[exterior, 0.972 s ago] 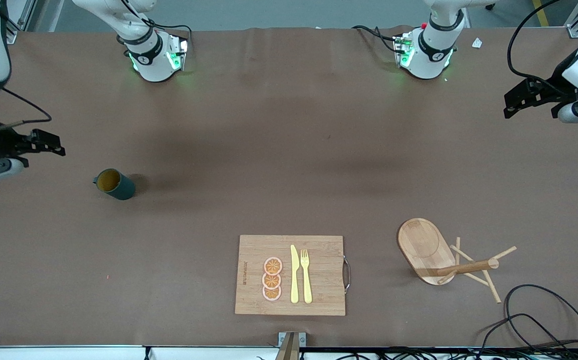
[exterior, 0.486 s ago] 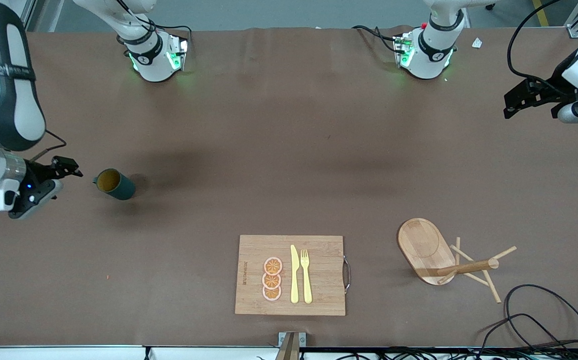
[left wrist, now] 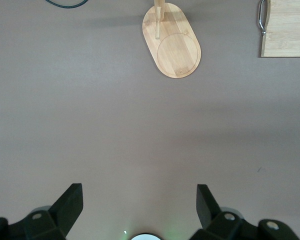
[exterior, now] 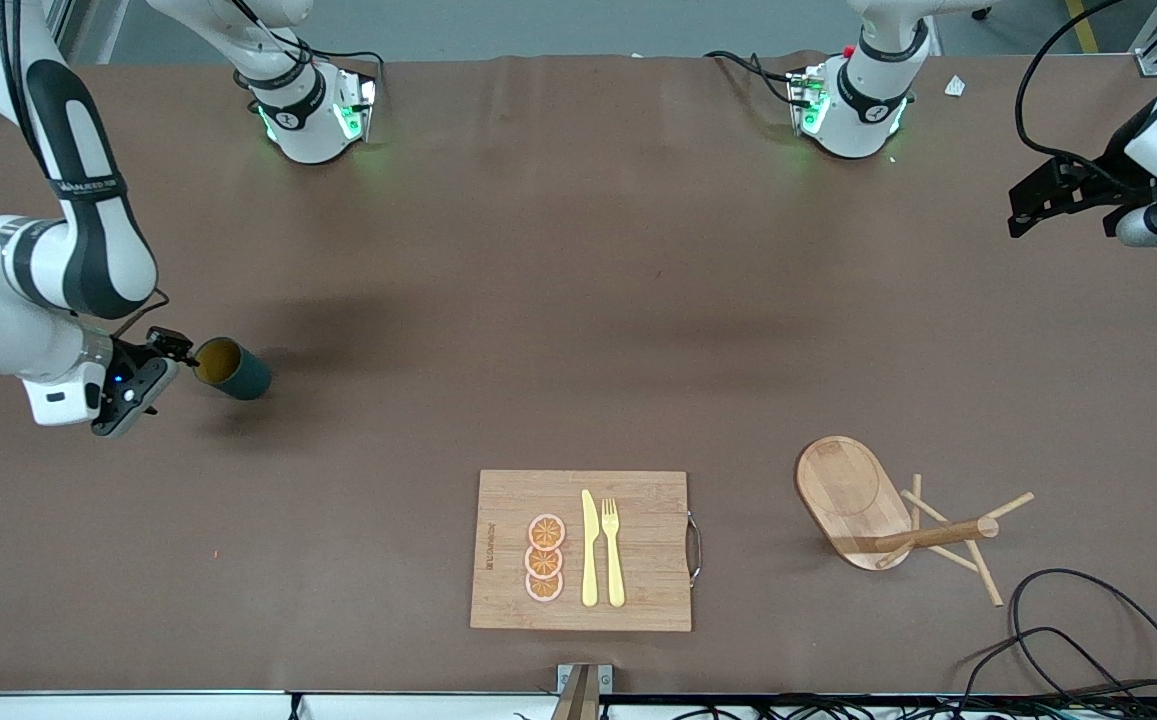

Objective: Pass cup and hang on rack
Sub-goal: 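Reach the right gripper down to the teal mug's rim, then close the right gripper on the teal mug's rim and lift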

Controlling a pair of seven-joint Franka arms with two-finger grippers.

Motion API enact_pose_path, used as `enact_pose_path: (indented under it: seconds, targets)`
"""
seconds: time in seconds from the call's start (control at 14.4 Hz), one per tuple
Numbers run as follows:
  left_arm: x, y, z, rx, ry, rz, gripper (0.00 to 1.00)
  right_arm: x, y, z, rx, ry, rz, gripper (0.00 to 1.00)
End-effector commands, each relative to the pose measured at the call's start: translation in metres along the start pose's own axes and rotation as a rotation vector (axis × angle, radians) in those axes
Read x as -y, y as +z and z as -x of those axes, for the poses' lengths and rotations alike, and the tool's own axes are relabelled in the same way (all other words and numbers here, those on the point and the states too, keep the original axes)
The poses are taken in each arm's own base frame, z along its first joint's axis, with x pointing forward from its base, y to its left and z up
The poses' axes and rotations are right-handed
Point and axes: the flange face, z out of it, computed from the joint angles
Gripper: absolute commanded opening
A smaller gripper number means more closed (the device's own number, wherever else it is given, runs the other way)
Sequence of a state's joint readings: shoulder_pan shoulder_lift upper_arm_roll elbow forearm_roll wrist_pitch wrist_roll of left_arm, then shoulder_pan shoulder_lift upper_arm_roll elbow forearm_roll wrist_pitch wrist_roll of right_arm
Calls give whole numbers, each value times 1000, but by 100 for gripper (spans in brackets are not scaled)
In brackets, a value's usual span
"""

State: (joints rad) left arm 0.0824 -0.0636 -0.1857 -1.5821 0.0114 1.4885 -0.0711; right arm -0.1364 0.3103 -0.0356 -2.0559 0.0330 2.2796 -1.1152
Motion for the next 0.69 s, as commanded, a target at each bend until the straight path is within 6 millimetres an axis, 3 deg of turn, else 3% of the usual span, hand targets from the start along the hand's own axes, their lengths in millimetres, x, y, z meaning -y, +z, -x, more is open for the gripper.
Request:
enact_pose_path:
  seconds: [0.0,0.14,0.21,0.28,0.35,0.42,0.49,0.56,0.62]
  targets:
    - [0,-3,-2,-4,10,-2,100,22,30,11,-26,-22,32,100]
    - [0,1,-5,3,11,-1,100,31,42,11,-36,-30,58,97]
    - [-1,1,-5,3,9,0,100,32,46,11,-34,-31,55,89]
    - [0,1,-5,5,8,1,100,34,48,10,-34,-39,55,72]
    - [0,1,-5,5,8,1,100,34,48,10,-34,-43,55,46]
    - [0,1,-6,5,6,1,100,33,48,9,-35,-44,57,31]
    - [0,1,-6,5,8,1,100,33,48,11,-34,-39,55,8]
    - [1,2,-6,7,6,1,100,32,48,12,-35,-35,55,0]
    - [0,2,-6,7,8,1,100,32,48,13,-34,-32,54,0]
